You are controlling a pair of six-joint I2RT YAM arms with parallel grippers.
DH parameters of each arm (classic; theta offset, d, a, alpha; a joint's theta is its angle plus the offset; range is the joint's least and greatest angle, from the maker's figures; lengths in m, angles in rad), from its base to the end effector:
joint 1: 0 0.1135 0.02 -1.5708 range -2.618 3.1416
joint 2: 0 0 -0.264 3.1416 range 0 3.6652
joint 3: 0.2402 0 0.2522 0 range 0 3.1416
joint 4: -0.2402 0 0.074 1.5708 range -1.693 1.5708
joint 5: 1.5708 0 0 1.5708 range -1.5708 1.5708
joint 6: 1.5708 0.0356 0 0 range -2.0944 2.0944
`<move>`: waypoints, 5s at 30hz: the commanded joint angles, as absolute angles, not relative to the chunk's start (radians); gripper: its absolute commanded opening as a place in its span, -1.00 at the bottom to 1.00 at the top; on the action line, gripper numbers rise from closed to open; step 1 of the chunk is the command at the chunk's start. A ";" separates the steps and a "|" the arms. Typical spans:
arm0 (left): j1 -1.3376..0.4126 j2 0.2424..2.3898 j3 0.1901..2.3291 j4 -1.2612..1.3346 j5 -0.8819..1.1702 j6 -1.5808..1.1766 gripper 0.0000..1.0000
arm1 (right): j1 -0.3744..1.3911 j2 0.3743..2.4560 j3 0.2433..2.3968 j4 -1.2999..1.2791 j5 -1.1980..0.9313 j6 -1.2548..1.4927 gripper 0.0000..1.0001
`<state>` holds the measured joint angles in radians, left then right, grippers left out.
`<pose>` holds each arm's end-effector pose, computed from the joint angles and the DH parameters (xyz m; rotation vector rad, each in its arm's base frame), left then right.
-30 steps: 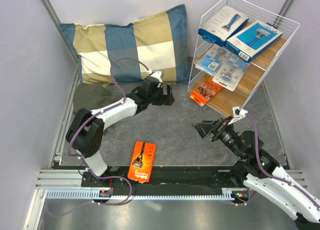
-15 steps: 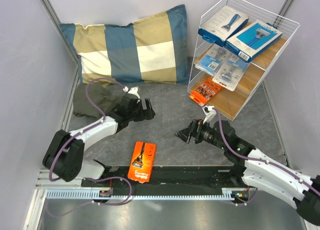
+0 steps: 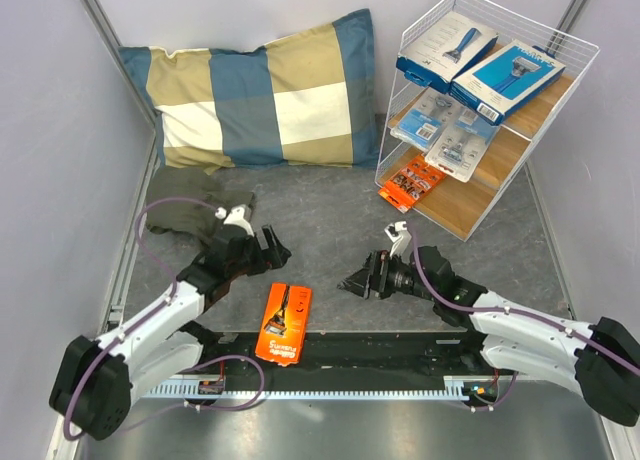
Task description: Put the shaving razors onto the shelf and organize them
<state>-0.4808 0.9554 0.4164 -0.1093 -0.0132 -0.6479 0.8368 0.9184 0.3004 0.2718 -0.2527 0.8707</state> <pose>0.1740 -0.0902 0.1886 -0.1984 2.2789 -0.5953 0.1248 0.1516 0.1934 -0.1559 2.1611 1.3227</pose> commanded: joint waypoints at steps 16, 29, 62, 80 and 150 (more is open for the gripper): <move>-0.512 0.502 0.146 -0.359 0.236 -0.920 0.82 | 1.118 1.308 0.290 0.666 -0.225 1.020 0.65; -0.571 0.473 0.143 -0.365 0.259 -0.957 0.87 | 1.209 1.623 0.333 0.972 -0.212 1.120 0.49; -0.618 0.348 0.164 -0.302 0.333 -1.011 0.92 | 1.210 1.764 0.224 1.438 -0.063 1.189 -0.46; -0.618 0.571 0.448 -0.377 0.224 -0.798 0.94 | 1.189 1.416 0.203 1.039 0.037 1.036 -0.69; -0.983 1.359 0.511 1.167 0.405 -0.959 0.35 | 1.189 0.103 0.118 0.476 0.690 0.770 -1.00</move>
<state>-0.9680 1.3384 0.4702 1.0512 0.4099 -0.9638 1.1873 0.1246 0.1089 0.4347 0.6933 0.7731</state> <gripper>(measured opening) 0.734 0.363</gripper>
